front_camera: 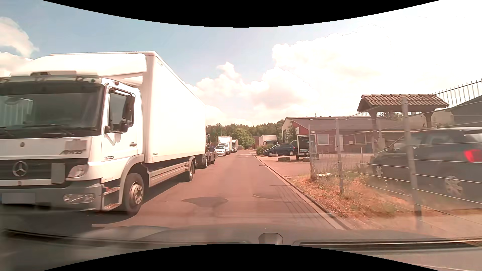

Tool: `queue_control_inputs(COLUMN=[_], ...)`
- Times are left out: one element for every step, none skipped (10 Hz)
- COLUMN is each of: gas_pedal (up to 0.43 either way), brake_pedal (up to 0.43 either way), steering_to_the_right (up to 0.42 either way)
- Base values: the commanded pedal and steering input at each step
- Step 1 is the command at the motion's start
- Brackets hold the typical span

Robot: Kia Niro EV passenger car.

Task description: Follow the waypoints while adhering to traffic rules and regulations

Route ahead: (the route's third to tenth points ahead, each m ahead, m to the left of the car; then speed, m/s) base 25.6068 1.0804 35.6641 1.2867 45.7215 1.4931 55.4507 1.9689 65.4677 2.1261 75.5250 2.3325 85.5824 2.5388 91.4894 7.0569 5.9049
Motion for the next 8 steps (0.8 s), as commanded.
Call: queue_control_inputs(gas_pedal=[0.197,0.197,0.197,0.197,0.197,0.197,0.197,0.197], brake_pedal=[0.000,0.000,0.000,0.000,0.000,0.000,0.000,0.000], steering_to_the_right=[-0.019,-0.021,-0.024,-0.024,-0.025,-0.026,-0.026,-0.026])
